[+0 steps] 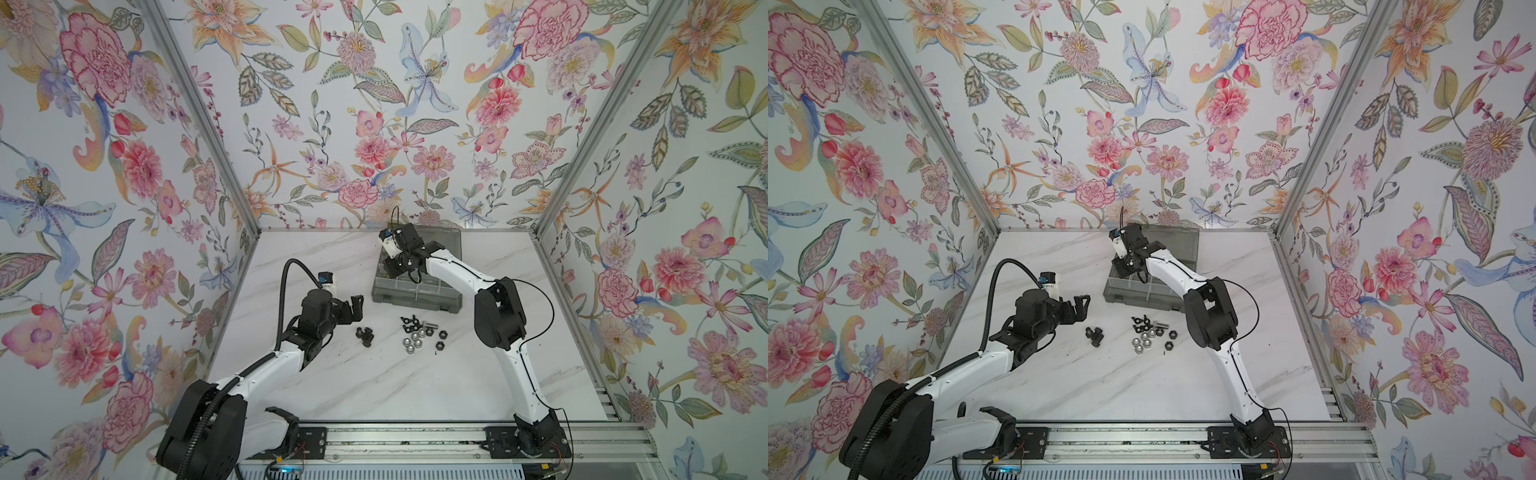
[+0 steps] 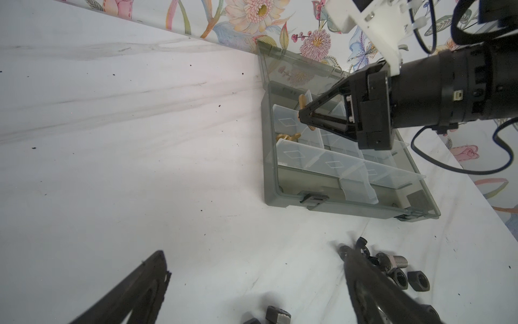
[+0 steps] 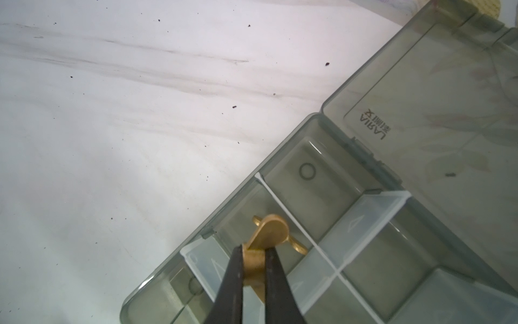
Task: Sort the screws and nuts into containers
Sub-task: Place the nut into the container, then pick up the nut from the center of the table.
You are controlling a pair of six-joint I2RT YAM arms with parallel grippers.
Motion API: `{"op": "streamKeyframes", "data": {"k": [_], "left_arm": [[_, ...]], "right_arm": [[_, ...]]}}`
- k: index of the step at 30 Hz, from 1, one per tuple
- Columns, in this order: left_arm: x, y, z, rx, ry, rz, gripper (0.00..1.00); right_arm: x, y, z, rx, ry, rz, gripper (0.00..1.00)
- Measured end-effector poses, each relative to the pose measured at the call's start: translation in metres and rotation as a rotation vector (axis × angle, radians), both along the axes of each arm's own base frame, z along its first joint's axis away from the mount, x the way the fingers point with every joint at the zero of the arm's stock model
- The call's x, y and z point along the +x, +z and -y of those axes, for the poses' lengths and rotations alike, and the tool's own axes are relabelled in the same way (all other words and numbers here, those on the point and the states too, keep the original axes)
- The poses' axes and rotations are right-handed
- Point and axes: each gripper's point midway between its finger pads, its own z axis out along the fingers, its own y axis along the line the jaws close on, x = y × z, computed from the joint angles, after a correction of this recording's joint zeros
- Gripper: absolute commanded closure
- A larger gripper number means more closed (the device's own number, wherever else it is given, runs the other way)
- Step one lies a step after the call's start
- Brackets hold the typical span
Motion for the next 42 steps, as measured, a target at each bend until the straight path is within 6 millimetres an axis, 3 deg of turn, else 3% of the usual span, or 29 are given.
{"op": "streamKeyframes", "data": {"k": [7, 12, 16, 26, 29, 35, 38, 42], "left_arm": [[0.000, 0.001, 0.000, -0.007, 0.003, 0.001, 0.01], [0.000, 0.001, 0.002, -0.011, -0.005, -0.001, 0.01], [-0.001, 0.000, 0.003, -0.015, -0.014, -0.004, 0.01], [-0.003, 0.001, 0.002, -0.012, -0.014, -0.007, 0.01], [-0.003, 0.001, 0.002, -0.013, -0.014, -0.007, 0.01], [-0.003, 0.001, 0.003, -0.016, -0.019, -0.009, 0.01], [-0.003, -0.001, 0.003, -0.014, -0.020, -0.014, 0.01], [-0.003, -0.001, 0.004, -0.014, -0.020, -0.015, 0.01]], "right_arm": [[0.001, -0.005, 0.002, -0.011, -0.003, -0.003, 0.93], [0.000, -0.005, 0.002, -0.016, 0.000, -0.005, 0.80], [0.000, -0.004, 0.003, -0.018, 0.001, -0.003, 0.61], [-0.004, 0.006, 0.010, 0.000, 0.012, -0.028, 0.54], [-0.020, 0.028, 0.016, 0.022, 0.026, -0.033, 0.52], [-0.070, 0.082, 0.033, 0.078, 0.060, -0.024, 0.50], [-0.101, 0.080, 0.036, 0.068, 0.087, -0.050, 0.50], [-0.141, 0.047, 0.030, 0.006, 0.139, -0.121, 0.50]]}}
